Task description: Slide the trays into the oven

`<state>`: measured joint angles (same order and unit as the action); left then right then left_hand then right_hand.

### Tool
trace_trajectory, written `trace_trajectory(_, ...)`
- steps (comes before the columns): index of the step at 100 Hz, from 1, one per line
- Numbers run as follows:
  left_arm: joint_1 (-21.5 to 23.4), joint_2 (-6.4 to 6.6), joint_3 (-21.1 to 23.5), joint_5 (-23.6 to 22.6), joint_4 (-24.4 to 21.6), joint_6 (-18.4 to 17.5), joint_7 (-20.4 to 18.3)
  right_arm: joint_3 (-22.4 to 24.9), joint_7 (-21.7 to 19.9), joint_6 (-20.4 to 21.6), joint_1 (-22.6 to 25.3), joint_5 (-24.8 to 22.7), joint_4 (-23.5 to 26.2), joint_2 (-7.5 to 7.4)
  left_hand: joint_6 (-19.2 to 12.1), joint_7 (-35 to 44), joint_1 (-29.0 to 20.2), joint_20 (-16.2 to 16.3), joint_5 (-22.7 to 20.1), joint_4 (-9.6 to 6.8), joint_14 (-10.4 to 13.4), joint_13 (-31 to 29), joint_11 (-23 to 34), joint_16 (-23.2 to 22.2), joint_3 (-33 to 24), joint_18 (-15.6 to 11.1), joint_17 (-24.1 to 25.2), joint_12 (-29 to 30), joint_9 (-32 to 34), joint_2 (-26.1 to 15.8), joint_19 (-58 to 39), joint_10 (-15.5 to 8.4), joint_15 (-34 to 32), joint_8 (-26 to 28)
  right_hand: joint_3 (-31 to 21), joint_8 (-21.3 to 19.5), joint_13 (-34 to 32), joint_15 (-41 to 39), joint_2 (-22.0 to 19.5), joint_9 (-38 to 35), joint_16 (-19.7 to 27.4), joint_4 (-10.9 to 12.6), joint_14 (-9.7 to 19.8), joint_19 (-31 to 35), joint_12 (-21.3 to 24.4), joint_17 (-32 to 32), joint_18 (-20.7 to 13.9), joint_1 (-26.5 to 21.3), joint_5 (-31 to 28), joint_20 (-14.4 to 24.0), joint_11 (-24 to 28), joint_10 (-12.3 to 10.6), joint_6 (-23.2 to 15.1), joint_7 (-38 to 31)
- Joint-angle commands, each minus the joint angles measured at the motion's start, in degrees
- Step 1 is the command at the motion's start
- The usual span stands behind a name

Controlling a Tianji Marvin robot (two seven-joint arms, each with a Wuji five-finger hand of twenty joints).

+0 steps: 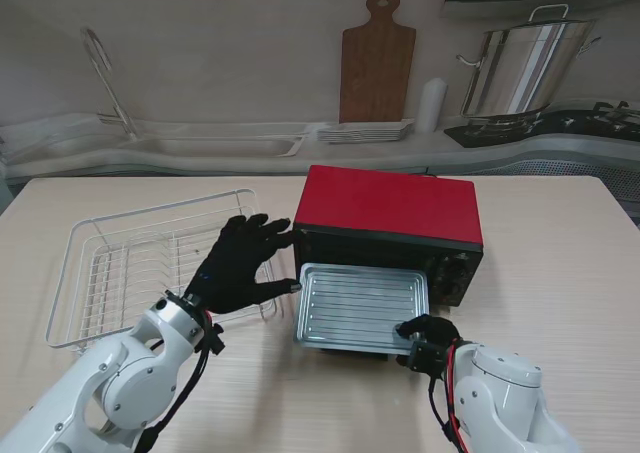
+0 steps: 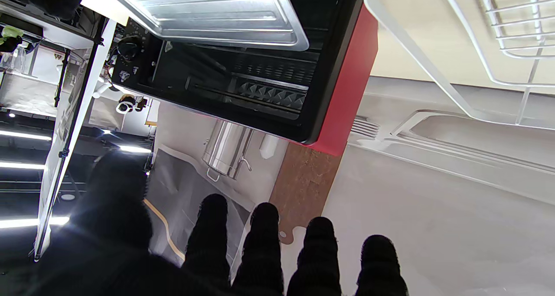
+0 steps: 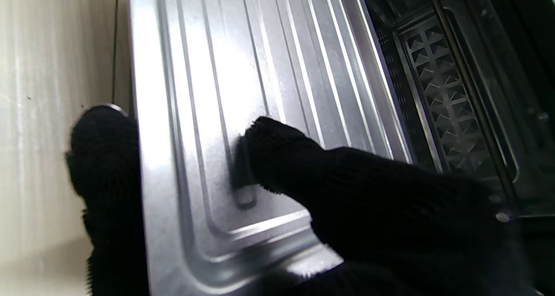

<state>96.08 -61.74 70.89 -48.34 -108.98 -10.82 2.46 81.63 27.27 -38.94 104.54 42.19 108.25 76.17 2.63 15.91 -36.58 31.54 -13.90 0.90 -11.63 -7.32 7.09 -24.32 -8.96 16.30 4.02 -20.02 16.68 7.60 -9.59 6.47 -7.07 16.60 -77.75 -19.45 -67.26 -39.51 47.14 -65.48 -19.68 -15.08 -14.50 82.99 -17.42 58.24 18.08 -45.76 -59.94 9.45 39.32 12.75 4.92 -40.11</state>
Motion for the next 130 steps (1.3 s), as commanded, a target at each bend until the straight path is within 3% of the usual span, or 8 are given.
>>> trace_trajectory(1, 0.42, -0.26, 0.12, 0.19, -1.09, 0.16, -1.39, -0.31, -0.80, -0.34, 0.39, 0.48, 0.15, 0.80, -1.19, 0.05, -0.24, -1.08, 2.29, -1.15, 1.32, 1.76, -0.19, 0.54, 0.45, -1.63, 1.32, 0.82, -2.44, -2.27, 3.40, -1.18, 0.97, -0.34, -4.72, -0.41, -4.94, -2.09, -0.42, -0.65, 0.30, 0.16, -3.63, 3.10, 0.04, 2.69, -1.92, -5.12, -3.65, 0.84, 1.22, 1.32, -4.86, -8.56)
trace_trajectory(35, -0.12, -0.24, -0.26, 0.20, -1.10, 0.48, -1.71, -0.08, 0.02, -1.77, -0.37, 0.96, -0.65, 1.25, -1.10, -0.09, -0.18, -1.28, 2.49, -1.13, 1.39, 1.72, -0.22, 0.57, 0.35, -1.63, 1.34, 0.82, -2.58, -2.26, 3.49, -1.41, 0.96, -0.43, -4.65, -0.22, -4.66, -1.77, -0.41, -0.44, 0.46, 0.10, -3.46, 2.74, 0.05, 2.55, -2.00, -5.08, -3.33, 0.59, 1.24, 1.35, -4.76, -8.55)
trace_trajectory(55, -0.71, -0.29, -0.72, 0.33, -0.72, 0.51, -1.52, -0.07, 0.38, -1.35, -0.45, 1.45, -0.65, 1.22, -1.01, -0.17, -0.13, -1.37, 2.61, -1.14, 1.44, 1.74, -0.21, 0.58, 0.30, -1.63, 1.33, 0.82, -2.61, -2.22, 3.51, -1.31, 0.97, -0.47, -4.63, 1.62, -6.45, -0.17, 0.01, -1.80, 1.57, 0.24, -3.82, 3.61, 0.97, 2.91, -1.24, -4.64, -1.78, 0.44, -0.46, 2.85, -3.56, -7.96)
trace_trajectory(62, -0.84, -0.30, -0.82, 0.42, -0.66, 0.58, -1.51, -0.13, 0.40, -1.09, -0.51, 1.24, -0.75, 1.22, -1.03, -0.18, -0.14, -1.40, 2.65, -1.14, 1.46, 1.80, -0.19, 0.60, 0.25, -1.63, 1.32, 0.81, -2.60, -2.20, 3.52, -1.32, 1.00, -0.48, -4.29, 2.37, -6.64, -3.15, -0.21, -1.59, 0.05, -0.09, -4.00, 5.84, 0.24, 3.39, -1.53, -4.70, -0.77, 1.71, 0.47, 3.16, -3.23, -7.76)
trace_trajectory(77, -0.95, -0.31, -0.87, 0.47, -0.62, 0.71, -1.50, -0.21, 0.81, -0.90, -0.59, 1.24, -0.74, 1.28, -1.01, -0.16, -0.12, -1.48, 2.69, -1.13, 1.46, 1.97, -0.18, 0.67, 0.22, -1.68, 1.32, 0.82, -2.62, -2.19, 3.55, -1.30, 1.09, -0.49, -3.84, 3.62, -6.68, -10.80, -0.31, -1.05, -3.69, -0.39, -3.92, 10.86, -0.27, 5.12, -3.90, -4.85, 0.26, 9.11, 3.47, 4.03, -2.39, -7.78)
trace_trajectory(106, -1.22, -0.30, -0.82, 0.63, -0.45, 0.77, -1.68, -0.83, 0.25, 1.59, -1.03, 1.99, -1.81, 0.85, -0.89, -0.23, -0.07, -1.63, 2.71, -1.13, 1.51, 1.96, -0.18, 0.74, 0.16, -1.67, 1.30, 0.82, -2.65, -2.17, 3.59, -1.31, 1.11, -0.54, -3.46, 3.35, -6.50, -10.00, -1.00, -0.44, -3.39, -0.74, -3.16, 9.25, -0.26, 4.87, -4.74, -4.78, -0.21, 9.96, 4.07, 3.03, -3.47, -8.39)
trace_trajectory(130, -1.25, -0.25, -0.76, 0.63, -0.62, 1.08, -2.16, -1.55, 2.47, 2.48, -1.61, 3.47, -2.34, 1.14, -0.95, -0.33, 0.02, -1.75, 2.87, -1.11, 1.60, 2.11, -0.25, 0.78, 0.19, -1.68, 1.29, 0.84, -2.83, -2.20, 3.63, -1.43, 1.16, -0.57, -3.54, 3.23, -6.55, -9.44, -1.05, -0.21, -3.30, -0.86, -3.23, 8.76, -0.33, 4.82, -4.68, -4.85, -0.21, 10.16, 4.20, 3.22, -3.21, -8.48)
